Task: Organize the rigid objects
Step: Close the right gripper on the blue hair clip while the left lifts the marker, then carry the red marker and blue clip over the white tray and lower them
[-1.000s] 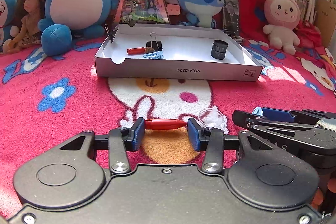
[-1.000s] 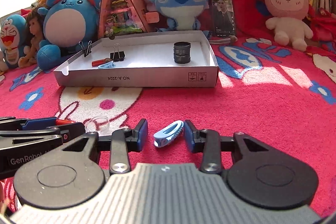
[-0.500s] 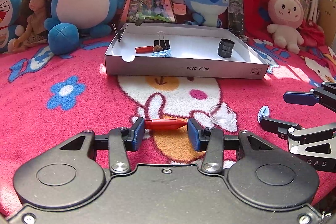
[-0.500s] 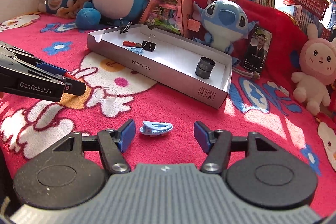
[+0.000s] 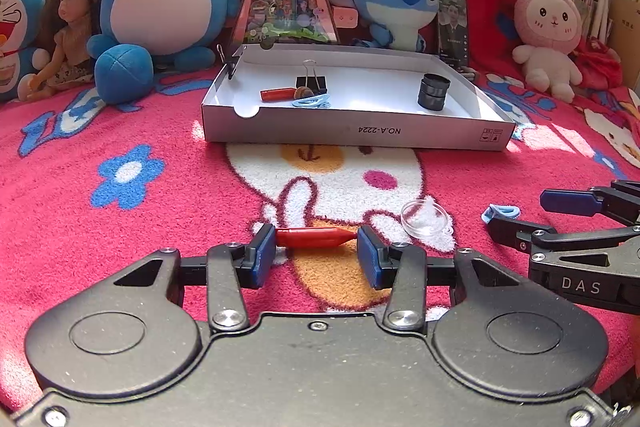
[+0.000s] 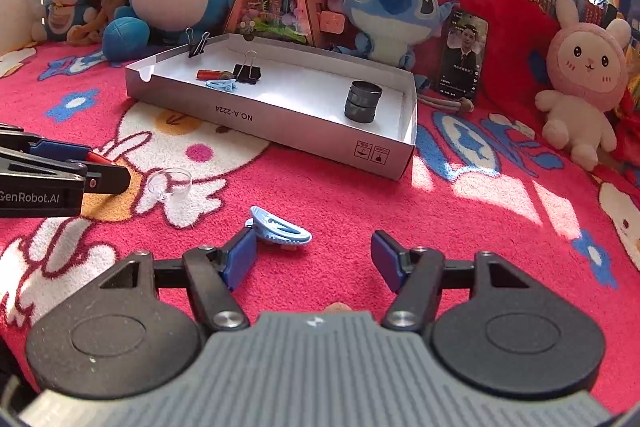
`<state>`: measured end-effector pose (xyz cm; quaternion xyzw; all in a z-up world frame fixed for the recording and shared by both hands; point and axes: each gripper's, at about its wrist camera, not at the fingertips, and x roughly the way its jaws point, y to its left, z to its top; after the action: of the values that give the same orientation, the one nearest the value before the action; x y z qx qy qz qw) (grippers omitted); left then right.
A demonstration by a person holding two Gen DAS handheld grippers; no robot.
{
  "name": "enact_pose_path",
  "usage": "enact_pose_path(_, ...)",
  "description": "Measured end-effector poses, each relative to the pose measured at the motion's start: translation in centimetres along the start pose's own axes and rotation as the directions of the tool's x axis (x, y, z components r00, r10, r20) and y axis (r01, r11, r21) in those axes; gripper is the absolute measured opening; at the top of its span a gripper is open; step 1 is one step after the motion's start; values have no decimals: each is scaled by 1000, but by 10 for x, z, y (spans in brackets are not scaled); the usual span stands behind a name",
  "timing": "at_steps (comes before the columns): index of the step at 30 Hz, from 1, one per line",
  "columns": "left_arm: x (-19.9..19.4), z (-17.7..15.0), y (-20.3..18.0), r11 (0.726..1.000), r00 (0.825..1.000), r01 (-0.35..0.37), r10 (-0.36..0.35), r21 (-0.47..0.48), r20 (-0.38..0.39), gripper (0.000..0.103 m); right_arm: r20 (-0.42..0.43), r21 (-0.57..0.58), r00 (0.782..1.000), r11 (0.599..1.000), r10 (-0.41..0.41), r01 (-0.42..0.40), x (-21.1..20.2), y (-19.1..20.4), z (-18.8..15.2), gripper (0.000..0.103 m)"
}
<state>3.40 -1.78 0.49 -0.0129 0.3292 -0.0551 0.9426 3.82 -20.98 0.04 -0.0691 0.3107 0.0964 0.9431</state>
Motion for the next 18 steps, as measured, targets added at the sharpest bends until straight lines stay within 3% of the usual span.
enact_pose_path(4,1,0,0,1000,1000,-4,4,1,3,43,17,127,1000,992,-12,9,-1,2,-1,76)
enact_pose_path(8,2,1,-1,1000,1000,-9,9,-4,7,43,36,157,997,985,-74,68,3,11,-3,76)
enact_pose_path(10,2,1,-2,1000,1000,-15,15,-7,11,42,31,165,996,983,-89,83,6,15,-5,70)
enact_pose_path(12,3,3,-2,1000,1000,-18,18,-5,11,42,29,161,995,982,-100,95,8,19,-7,47)
enact_pose_path(13,3,4,-2,1000,1000,-17,17,-3,12,42,35,155,993,982,-112,105,8,20,-7,43)
enact_pose_path(18,3,14,-2,1000,1000,-11,11,5,26,42,54,153,993,983,-108,98,6,19,1,44)
